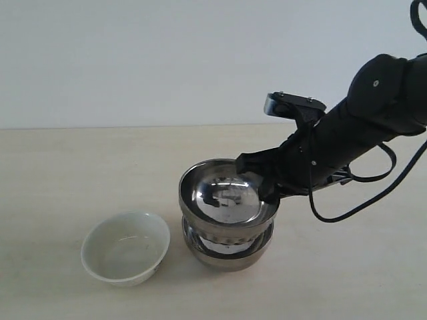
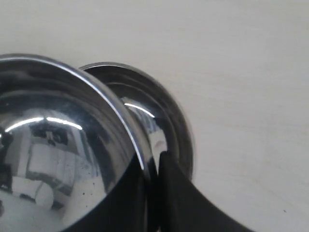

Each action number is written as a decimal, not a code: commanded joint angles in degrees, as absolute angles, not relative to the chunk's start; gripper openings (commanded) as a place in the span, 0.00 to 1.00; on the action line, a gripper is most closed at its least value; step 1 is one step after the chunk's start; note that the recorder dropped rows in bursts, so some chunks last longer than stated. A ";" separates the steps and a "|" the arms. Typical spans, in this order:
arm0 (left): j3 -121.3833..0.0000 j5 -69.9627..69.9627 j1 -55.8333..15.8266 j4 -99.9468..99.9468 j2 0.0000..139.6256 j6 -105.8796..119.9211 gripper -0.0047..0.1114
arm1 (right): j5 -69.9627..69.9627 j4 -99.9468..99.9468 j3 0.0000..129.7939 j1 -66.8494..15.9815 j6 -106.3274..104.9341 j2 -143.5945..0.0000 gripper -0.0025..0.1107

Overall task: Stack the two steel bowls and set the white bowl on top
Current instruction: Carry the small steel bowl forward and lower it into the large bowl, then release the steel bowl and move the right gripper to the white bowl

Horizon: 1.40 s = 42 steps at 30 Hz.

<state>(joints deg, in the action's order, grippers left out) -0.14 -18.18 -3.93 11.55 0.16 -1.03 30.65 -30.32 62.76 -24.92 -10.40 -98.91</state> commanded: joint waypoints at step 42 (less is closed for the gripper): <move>0.00 -17.93 -3.80 11.51 0.00 -1.53 0.07 | 30.17 -22.65 63.54 -26.27 -9.61 -97.10 0.23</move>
